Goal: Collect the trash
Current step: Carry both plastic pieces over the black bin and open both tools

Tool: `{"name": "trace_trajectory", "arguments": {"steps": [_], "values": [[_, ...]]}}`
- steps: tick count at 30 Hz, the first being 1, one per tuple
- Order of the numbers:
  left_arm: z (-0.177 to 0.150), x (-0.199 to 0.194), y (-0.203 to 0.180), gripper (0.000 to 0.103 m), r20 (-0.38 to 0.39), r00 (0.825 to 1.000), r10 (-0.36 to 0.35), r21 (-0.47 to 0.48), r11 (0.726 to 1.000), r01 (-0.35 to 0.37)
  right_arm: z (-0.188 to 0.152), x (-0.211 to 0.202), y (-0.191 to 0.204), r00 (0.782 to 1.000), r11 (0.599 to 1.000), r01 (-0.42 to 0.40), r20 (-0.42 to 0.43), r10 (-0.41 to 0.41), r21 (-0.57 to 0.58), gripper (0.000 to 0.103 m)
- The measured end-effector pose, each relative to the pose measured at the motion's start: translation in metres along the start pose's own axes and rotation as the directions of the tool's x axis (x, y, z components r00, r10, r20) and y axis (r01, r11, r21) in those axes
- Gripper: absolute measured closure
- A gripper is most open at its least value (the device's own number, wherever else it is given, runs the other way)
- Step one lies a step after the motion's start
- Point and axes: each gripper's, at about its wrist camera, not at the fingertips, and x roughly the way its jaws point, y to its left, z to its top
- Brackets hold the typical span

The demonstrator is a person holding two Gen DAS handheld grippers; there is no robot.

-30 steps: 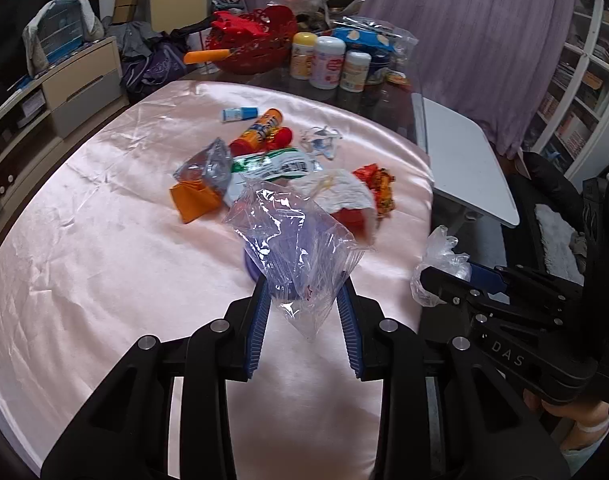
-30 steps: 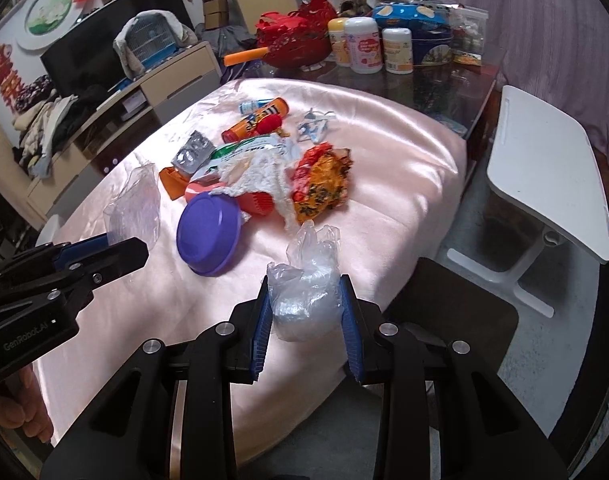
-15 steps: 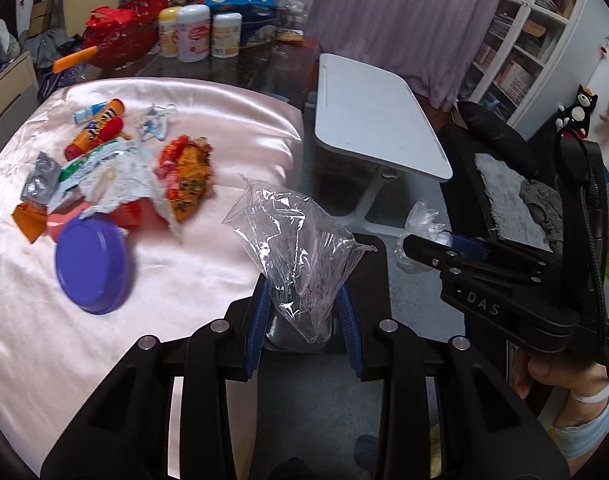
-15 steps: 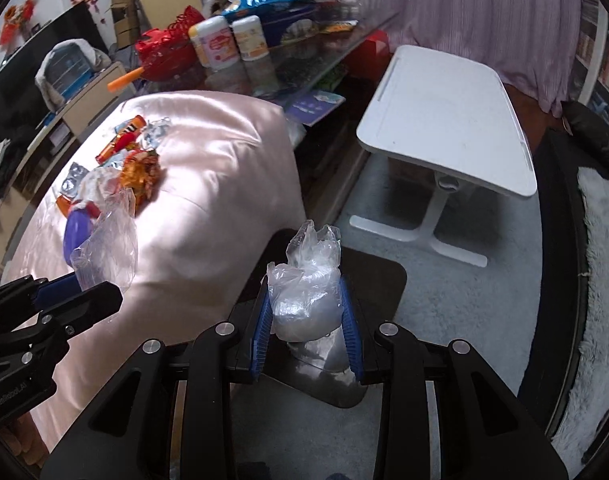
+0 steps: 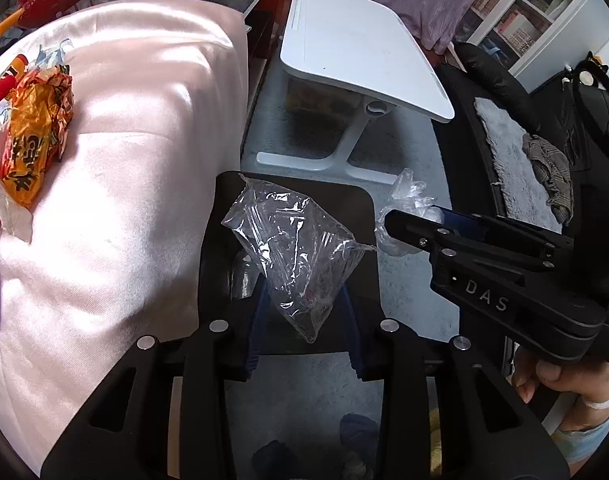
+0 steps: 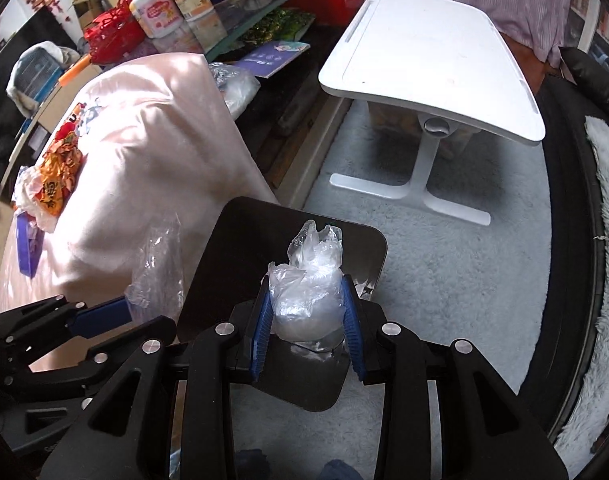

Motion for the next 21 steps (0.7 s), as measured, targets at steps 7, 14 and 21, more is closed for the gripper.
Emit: {"name": "trace_trajectory", "arguments": {"steps": [7, 14, 21], "values": [[0.005, 0.008, 0.002, 0.063, -0.027, 1.0, 0.015, -0.008, 1.0, -0.015, 0.005, 0.006, 0.0, 1.0, 0.999, -0.031, -0.004, 0.031, 0.022, 0.052], [0.004, -0.016, 0.0, 0.048, 0.02, 0.999, 0.045, -0.006, 0.999, -0.045, 0.01, -0.006, 0.007, 0.999, 1.0, 0.004, 0.039, -0.005, 0.013, 0.037], [-0.004, -0.063, -0.001, 0.039, 0.117, 0.99, 0.081, -0.003, 0.997, -0.081, 0.012, -0.04, 0.018, 0.991, 0.999, 0.043, 0.125, -0.042, -0.007, 0.027]]}}
